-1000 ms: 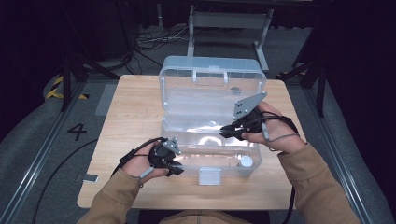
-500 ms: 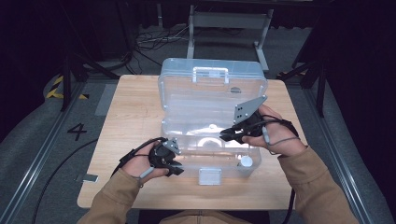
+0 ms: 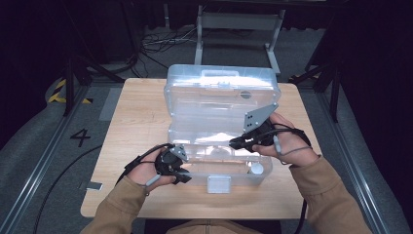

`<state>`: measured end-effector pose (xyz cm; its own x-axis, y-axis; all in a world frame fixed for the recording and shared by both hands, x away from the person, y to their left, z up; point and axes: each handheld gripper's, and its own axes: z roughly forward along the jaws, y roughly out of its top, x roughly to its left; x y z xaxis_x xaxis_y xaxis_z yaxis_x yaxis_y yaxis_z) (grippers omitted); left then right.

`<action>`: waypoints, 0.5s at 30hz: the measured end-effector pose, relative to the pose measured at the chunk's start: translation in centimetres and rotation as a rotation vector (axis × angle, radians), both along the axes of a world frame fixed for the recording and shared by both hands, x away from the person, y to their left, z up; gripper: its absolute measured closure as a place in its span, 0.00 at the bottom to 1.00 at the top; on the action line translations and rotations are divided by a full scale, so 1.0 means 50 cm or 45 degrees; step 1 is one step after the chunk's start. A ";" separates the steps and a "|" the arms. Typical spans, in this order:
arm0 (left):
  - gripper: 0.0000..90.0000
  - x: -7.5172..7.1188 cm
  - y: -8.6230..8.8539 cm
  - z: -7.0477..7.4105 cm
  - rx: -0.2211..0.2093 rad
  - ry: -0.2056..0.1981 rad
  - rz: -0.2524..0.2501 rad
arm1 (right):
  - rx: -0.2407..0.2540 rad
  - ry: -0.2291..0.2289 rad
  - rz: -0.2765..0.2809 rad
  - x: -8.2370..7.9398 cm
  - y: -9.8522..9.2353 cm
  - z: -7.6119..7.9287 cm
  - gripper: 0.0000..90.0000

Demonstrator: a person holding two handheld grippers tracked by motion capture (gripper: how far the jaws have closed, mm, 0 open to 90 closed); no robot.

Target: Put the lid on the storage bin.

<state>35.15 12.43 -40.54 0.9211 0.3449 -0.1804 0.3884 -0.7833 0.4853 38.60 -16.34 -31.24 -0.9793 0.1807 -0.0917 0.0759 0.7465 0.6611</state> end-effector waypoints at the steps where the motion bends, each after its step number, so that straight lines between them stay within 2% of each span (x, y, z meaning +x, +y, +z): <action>1: 0.84 0.000 0.000 0.000 0.000 0.002 0.000 | -0.001 -0.005 -0.006 -0.002 0.000 0.000 0.96; 4: 0.83 0.002 0.001 0.001 -0.002 0.004 -0.013 | -0.004 -0.030 -0.005 -0.006 0.001 -0.001 0.96; 7: 0.79 0.001 0.002 0.004 -0.037 0.015 -0.007 | -0.006 -0.043 0.000 -0.007 0.001 -0.002 0.96; 15: 0.75 0.000 0.017 0.028 -0.125 -0.017 0.001 | 0.000 -0.042 -0.005 -0.008 0.000 -0.003 0.96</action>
